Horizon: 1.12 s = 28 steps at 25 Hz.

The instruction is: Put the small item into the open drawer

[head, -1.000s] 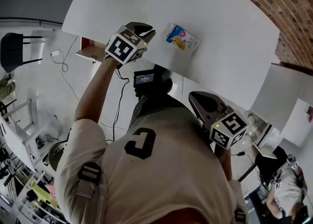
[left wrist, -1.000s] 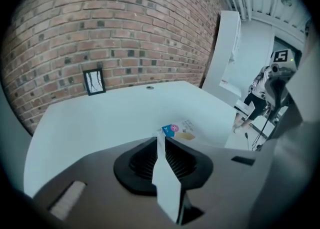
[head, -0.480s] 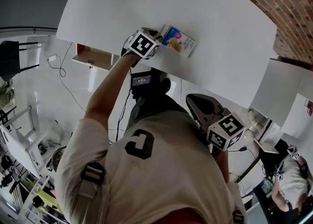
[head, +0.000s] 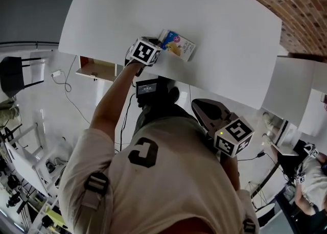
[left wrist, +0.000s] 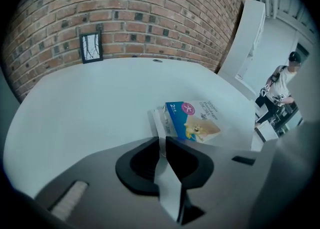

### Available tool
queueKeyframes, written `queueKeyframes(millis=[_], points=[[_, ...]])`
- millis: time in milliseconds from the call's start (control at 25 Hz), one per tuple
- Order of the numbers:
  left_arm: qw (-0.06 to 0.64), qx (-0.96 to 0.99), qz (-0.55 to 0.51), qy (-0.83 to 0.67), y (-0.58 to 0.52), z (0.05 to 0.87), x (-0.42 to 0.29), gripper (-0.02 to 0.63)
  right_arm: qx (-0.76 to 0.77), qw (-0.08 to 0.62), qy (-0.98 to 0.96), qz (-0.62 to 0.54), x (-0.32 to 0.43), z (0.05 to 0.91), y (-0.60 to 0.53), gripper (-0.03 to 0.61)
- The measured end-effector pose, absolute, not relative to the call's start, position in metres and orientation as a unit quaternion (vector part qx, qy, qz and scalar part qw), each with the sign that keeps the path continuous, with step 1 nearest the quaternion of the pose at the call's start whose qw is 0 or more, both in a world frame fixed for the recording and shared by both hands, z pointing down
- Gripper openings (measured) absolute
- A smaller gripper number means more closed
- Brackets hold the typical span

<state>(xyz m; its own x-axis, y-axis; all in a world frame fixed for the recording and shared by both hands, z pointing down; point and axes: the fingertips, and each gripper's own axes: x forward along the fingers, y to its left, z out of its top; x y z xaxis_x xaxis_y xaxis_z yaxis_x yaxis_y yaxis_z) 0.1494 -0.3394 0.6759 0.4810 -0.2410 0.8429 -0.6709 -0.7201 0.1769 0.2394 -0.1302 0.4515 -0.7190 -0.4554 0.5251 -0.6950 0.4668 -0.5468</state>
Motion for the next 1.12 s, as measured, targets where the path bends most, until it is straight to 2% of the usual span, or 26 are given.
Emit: queueKeyframes(millis=[400, 1120], points=[[0.321, 0.814, 0.372, -0.310, -0.341, 0.646, 0.153, 0.006, 0.338, 0.130, -0.861, 0.358, 0.249, 0.433, -0.126, 0.004], [0.319, 0.826, 0.285, -0.368, -0.274, 0.557, 0.124, 0.006, 0.294, 0.088, -0.896, 0.320, 0.237, 0.417, -0.086, 0.003]])
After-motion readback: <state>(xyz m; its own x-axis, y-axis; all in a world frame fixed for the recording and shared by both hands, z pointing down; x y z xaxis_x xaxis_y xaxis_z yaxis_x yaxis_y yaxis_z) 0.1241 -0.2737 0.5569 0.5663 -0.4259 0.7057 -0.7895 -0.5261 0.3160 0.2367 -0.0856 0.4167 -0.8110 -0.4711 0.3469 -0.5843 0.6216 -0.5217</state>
